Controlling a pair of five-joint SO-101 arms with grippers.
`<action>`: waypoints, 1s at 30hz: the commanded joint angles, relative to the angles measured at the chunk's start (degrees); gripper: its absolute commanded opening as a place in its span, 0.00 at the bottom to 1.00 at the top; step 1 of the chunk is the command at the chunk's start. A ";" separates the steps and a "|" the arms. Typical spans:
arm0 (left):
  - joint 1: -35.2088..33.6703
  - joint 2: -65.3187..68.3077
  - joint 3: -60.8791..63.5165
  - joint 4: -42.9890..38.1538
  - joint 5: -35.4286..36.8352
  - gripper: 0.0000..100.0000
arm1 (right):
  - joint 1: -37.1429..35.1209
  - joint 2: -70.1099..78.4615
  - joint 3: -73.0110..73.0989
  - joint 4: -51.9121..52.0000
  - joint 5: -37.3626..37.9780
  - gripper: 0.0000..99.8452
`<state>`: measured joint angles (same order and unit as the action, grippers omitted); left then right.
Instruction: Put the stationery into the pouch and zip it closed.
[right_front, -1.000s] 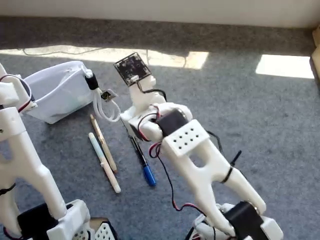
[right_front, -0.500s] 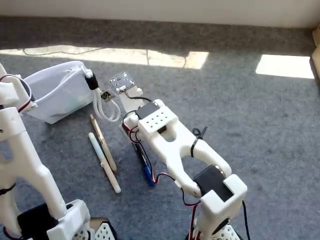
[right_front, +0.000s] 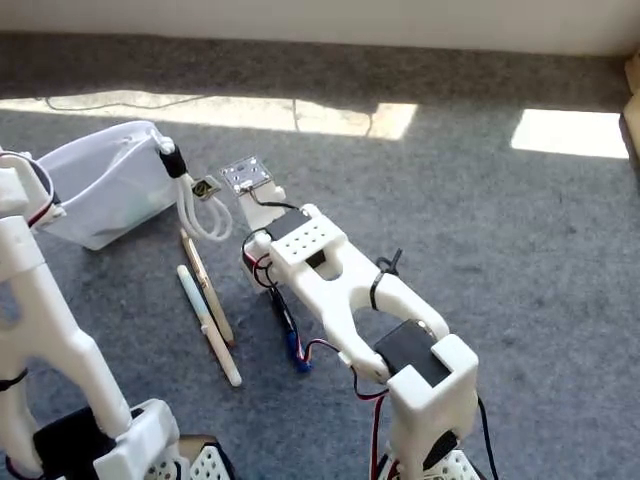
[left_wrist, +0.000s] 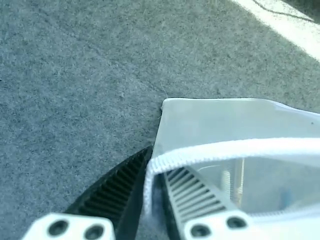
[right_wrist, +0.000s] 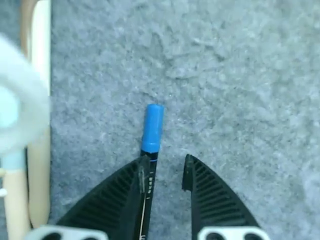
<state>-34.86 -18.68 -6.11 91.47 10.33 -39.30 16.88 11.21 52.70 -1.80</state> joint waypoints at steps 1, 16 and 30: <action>-1.45 -1.10 -2.51 -1.14 0.62 0.01 | -1.10 0.04 -3.21 -1.36 -0.53 0.11; -1.45 -1.10 -2.51 -1.14 0.62 0.01 | -4.44 0.22 -2.86 -1.27 -0.62 0.11; -1.10 -1.10 -2.51 -0.88 0.62 0.01 | -1.27 -0.48 -3.30 4.09 -0.09 0.00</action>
<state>-35.30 -18.68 -6.11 91.47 10.33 -42.46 18.02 11.30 53.49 -1.98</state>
